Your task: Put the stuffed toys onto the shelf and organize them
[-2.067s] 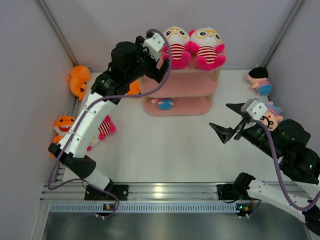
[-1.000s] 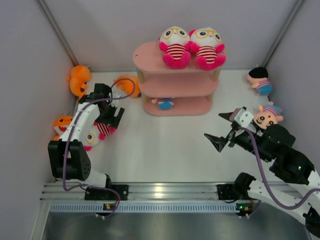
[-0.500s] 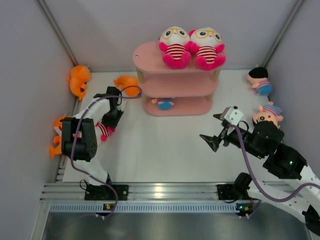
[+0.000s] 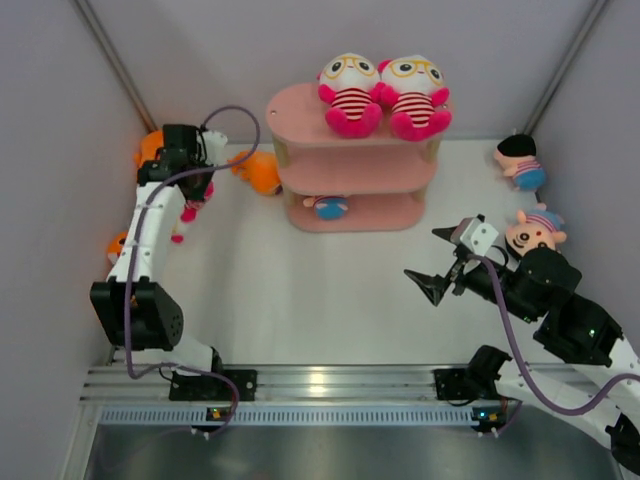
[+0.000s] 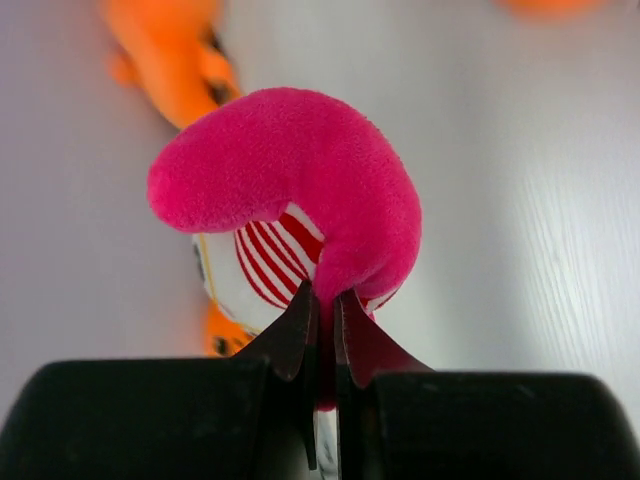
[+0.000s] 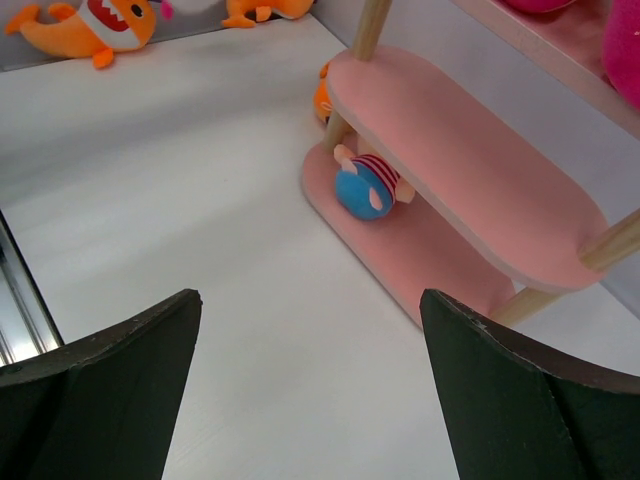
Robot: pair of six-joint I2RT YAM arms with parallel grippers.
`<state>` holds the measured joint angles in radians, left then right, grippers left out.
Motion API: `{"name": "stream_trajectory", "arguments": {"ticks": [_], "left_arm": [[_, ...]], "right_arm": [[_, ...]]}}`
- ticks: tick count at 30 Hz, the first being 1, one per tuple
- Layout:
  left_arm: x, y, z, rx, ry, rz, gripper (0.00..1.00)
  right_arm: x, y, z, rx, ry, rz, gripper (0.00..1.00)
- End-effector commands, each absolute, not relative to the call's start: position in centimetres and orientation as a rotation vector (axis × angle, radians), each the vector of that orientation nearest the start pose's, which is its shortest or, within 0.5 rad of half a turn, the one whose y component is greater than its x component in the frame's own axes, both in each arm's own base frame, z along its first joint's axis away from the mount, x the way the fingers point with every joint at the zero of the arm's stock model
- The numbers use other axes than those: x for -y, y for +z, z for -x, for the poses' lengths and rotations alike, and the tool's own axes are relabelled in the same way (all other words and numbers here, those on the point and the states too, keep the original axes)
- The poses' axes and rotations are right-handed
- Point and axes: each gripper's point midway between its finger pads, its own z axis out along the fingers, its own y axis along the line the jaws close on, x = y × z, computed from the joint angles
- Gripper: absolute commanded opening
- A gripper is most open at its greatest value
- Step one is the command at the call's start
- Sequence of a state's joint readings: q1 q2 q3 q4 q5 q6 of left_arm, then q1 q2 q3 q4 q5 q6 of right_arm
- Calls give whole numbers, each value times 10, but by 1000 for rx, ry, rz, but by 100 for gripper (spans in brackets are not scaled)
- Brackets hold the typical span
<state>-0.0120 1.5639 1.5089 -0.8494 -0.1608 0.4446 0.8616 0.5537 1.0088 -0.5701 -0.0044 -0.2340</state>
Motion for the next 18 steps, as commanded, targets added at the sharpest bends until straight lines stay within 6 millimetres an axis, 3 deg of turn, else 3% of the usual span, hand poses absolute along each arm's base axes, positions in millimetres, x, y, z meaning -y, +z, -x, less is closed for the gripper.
{"name": "stream_trajectory", "arguments": {"ticks": [1, 3, 6, 9, 12, 15, 17, 18], "left_arm": [[-30, 363, -411, -1987, 445, -604, 0], [-14, 408, -413, -1837, 408, -693, 0], [17, 447, -411, -1653, 329, -852, 0], [48, 462, -403, -1490, 291, -1048, 0], [82, 463, -394, -1360, 269, -1215, 0], [122, 479, -382, -1231, 136, -1308, 0], [131, 497, -377, -1158, 121, -1324, 0], [140, 493, -375, -1122, 93, -1376, 0]], "right_arm": [[-170, 359, -159, -1427, 481, 864, 91], [-170, 360, -158, -1424, 488, 863, 91], [-168, 361, -157, -1420, 492, 855, 92], [-166, 361, -154, -1419, 498, 850, 92], [-165, 359, -153, -1421, 504, 844, 92], [-167, 355, -154, -1440, 508, 843, 92], [-169, 352, -154, -1451, 515, 845, 91], [-169, 352, -155, -1454, 519, 841, 92]]}}
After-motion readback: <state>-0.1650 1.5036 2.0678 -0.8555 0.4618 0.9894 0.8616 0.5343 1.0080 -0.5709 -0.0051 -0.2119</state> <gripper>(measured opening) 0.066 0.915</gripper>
